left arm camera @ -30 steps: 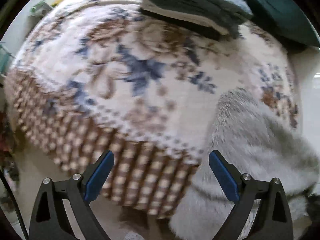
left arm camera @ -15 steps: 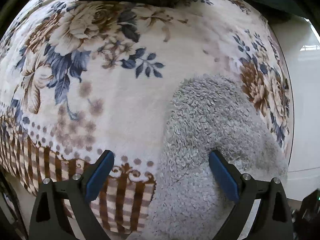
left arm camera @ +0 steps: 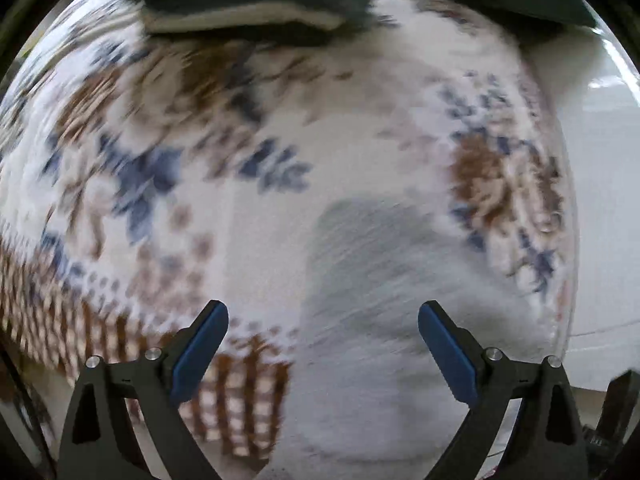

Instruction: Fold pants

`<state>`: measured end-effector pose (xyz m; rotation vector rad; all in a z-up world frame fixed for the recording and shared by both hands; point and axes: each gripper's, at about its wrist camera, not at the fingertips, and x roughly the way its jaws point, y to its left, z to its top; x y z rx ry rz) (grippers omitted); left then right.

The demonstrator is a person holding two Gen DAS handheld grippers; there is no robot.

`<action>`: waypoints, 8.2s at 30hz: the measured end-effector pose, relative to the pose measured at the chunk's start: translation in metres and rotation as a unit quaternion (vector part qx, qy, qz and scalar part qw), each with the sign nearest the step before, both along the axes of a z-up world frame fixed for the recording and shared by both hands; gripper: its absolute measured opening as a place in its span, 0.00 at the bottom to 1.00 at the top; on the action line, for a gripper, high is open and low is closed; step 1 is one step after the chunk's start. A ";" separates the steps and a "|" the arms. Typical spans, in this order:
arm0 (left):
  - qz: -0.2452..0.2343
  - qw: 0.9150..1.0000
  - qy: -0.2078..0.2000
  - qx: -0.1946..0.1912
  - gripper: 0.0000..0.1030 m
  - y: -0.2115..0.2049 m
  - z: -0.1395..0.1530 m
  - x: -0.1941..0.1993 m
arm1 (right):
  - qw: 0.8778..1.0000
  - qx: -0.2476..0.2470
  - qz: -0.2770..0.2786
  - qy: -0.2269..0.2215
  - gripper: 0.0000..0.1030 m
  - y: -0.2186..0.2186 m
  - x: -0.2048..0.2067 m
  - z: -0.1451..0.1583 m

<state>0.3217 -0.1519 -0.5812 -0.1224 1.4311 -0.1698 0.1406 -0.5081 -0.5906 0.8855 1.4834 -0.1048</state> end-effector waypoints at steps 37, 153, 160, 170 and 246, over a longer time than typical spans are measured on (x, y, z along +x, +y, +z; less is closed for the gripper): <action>-0.060 0.997 0.052 0.021 0.95 -0.034 -0.043 0.027 | 0.979 0.155 -0.108 0.075 0.59 0.057 -0.100 -0.056; 0.050 0.956 -0.004 -0.289 0.43 0.092 0.102 -0.066 | 0.959 0.212 -0.027 -0.185 0.39 0.095 -0.011 0.016; 0.053 0.945 -0.065 -0.315 0.43 0.136 0.184 0.031 | 0.949 0.183 0.010 -0.255 0.39 0.137 0.104 0.106; 0.036 0.941 -0.107 -0.320 0.43 0.228 0.212 0.254 | 0.942 0.137 0.024 -0.306 0.39 0.230 0.326 0.132; 0.054 0.927 -0.364 0.072 1.00 0.243 0.540 -0.132 | 0.823 -0.377 0.156 -0.395 0.99 0.400 -0.081 0.634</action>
